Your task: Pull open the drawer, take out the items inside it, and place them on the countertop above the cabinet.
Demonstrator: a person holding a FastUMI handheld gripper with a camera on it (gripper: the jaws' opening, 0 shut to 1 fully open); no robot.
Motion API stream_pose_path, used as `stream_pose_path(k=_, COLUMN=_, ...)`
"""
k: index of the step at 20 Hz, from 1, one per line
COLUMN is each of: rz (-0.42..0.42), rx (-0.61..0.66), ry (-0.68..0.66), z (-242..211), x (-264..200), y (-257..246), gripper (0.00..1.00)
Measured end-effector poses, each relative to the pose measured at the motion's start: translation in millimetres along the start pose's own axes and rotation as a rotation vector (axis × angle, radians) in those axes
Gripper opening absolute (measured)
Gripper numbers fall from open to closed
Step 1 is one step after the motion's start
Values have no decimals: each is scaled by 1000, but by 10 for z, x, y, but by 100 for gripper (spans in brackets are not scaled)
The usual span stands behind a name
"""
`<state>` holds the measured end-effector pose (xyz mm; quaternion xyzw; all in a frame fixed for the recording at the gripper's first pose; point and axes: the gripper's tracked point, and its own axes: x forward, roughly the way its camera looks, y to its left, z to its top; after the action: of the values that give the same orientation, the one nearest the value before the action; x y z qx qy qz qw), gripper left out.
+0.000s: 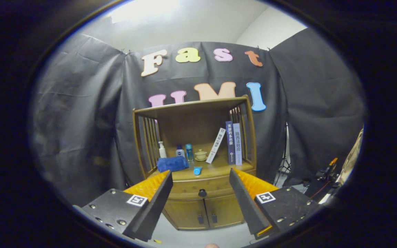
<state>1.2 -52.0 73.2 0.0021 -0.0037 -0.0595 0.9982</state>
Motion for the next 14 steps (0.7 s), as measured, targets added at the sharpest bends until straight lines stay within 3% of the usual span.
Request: stream_pose_path(k=14, rz=44, rx=40, ry=29, z=-177, x=5, y=134, gripper=99)
